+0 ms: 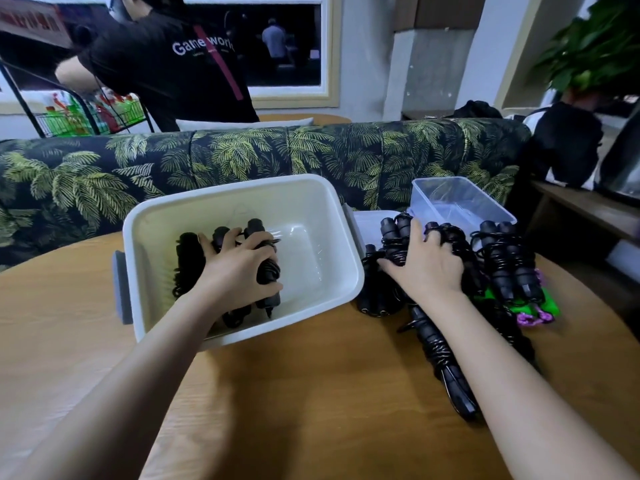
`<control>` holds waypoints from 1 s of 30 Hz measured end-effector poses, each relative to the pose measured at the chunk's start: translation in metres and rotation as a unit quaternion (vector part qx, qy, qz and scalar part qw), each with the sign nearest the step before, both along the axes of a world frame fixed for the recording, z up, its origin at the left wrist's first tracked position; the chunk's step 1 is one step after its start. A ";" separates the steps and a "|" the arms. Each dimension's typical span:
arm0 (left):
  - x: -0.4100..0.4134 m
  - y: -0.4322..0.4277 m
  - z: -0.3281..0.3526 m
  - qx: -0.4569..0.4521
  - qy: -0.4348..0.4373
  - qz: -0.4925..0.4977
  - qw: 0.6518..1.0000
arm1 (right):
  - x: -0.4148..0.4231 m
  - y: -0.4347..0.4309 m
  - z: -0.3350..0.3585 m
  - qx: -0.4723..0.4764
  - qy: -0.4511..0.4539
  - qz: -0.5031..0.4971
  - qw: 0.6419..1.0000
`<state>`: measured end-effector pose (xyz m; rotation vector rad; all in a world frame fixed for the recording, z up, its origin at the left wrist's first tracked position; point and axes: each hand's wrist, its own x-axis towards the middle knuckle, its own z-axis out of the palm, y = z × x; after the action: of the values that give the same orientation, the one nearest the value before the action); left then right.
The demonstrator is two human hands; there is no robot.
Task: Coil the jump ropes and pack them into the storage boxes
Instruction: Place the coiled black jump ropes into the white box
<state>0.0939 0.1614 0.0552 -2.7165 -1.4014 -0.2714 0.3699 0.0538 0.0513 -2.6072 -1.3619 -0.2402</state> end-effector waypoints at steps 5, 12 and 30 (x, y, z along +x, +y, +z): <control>-0.001 0.002 -0.002 -0.003 -0.006 -0.005 1.000 | 0.003 0.007 -0.005 0.032 0.047 -0.016 0.998; -0.001 0.003 -0.002 -0.017 -0.013 -0.010 1.000 | 0.021 -0.017 0.010 0.320 0.498 0.052 0.804; -0.002 -0.007 0.008 -0.057 -0.068 0.015 0.996 | -0.125 0.040 0.031 0.100 0.430 0.214 0.872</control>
<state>0.0923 0.1545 0.0634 -2.8133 -1.5377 -0.3924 0.2450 0.0941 0.0823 -1.7672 -1.3738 0.7172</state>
